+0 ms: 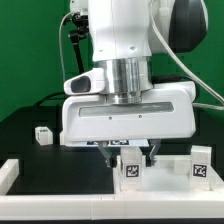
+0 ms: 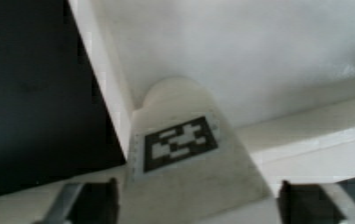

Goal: Assemble square table

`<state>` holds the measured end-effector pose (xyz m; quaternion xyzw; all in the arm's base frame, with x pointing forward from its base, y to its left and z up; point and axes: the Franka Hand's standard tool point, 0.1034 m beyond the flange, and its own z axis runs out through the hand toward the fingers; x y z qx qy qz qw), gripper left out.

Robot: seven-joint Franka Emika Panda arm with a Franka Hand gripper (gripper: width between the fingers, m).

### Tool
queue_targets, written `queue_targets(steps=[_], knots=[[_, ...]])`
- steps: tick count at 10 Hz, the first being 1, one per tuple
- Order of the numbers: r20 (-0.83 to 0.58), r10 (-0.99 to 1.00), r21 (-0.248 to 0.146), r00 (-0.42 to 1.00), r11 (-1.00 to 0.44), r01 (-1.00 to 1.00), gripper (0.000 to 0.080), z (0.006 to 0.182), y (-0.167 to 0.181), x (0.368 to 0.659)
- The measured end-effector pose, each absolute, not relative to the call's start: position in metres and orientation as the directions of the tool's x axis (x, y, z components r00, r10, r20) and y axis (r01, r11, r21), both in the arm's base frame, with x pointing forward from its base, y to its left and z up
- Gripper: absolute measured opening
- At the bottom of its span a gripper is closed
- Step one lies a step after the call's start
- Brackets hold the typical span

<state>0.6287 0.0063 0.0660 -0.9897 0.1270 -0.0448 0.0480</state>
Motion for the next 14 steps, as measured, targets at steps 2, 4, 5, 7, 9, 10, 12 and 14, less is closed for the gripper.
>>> queue_targets(steps=[2,4,5,7,9,10,12,14], knots=[[0.058,-0.407,-0.116,0.911,-0.909,-0.399,0.029,0.0657,0.0048,0.6284],[0.044,-0.514,-0.123,0.857,-0.854,-0.506,0.029,0.0655,0.0038,0.6282],[0.038,-0.551,-0.124,0.834,-0.831,-0.543,0.029,0.0655,0.0036,0.6281],[-0.064,-0.87,-0.111,0.489,-0.481,-0.87,0.029,0.0658,0.0057,0.6258],[-0.138,-0.966,-0.102,0.218,-0.205,-0.973,0.029,0.0649,0.002,0.6273],[-0.144,-0.979,-0.092,0.147,-0.135,-0.987,0.029,0.065,0.0031,0.6273],[-0.158,-0.987,-0.075,0.025,-0.013,-0.997,0.029,0.0649,0.0032,0.6272],[-0.163,-0.985,-0.062,-0.054,0.065,-0.996,0.029,0.0647,0.0028,0.6269]])
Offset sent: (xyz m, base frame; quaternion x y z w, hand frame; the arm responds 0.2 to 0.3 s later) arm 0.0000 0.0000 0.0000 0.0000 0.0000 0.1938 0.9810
